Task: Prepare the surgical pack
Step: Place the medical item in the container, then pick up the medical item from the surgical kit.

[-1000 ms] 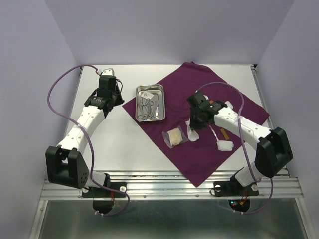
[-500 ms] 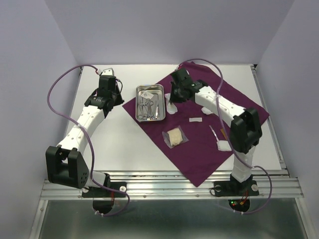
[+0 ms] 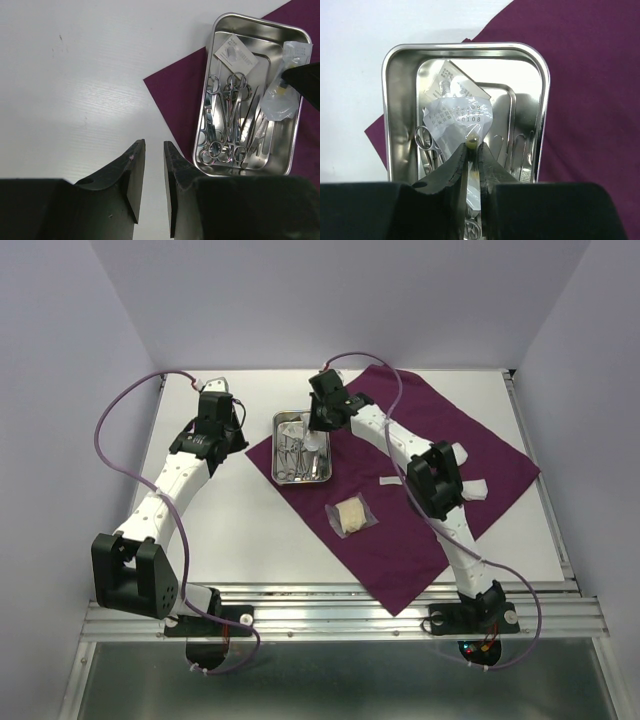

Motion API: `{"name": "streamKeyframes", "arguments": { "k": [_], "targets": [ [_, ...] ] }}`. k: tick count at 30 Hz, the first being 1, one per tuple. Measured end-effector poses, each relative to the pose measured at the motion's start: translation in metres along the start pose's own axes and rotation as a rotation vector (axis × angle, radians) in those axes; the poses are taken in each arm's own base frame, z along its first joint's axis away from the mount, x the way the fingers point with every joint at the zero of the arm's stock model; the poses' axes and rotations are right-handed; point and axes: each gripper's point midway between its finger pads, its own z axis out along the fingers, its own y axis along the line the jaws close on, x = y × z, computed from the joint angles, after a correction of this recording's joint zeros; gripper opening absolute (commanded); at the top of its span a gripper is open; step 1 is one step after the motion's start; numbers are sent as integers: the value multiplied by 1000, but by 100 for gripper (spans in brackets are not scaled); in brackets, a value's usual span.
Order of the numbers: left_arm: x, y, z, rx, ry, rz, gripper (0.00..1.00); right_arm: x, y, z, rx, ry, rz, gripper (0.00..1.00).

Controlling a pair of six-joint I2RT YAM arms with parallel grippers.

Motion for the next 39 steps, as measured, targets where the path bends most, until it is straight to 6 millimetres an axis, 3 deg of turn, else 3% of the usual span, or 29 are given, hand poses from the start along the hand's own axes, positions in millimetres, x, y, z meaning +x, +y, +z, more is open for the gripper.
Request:
{"name": "streamKeyframes", "arguments": {
  "k": [1,3,4,7,12,17,21,27,31,34,36,37,39],
  "targets": [
    [0,0,0,0,0,0,33,1,1,6,-1,-1,5,7],
    [0,0,0,0,0,0,33,2,2,13,-4,-1,13,17],
    [0,0,0,0,0,0,33,2,2,15,-4,-2,17,35],
    [0,1,0,-3,1,0,33,0,4,23,-4,-14,32,61],
    [0,3,0,-9,3,-2,33,-2,5,26,-3,-28,43,63],
    [0,3,0,-7,4,-3,33,-4,0,20,11,-45,41,56],
    [1,2,0,-3,5,-2,33,-12,-9,-9,39,-77,31,52],
    [1,0,0,6,8,-3,33,-27,-41,-86,103,-151,28,48],
    [1,-1,0,12,9,-3,33,-23,-102,-138,179,-181,80,47],
    [0,-2,0,20,7,-4,33,1,-174,-165,290,-160,143,47],
    [0,-3,0,24,5,-2,33,21,-216,-177,359,-133,179,49],
    [0,-3,0,26,5,-1,33,41,-238,-183,404,-87,189,49],
    [0,-4,1,28,4,-1,33,70,-261,-192,457,-20,188,50]
  ]
}}
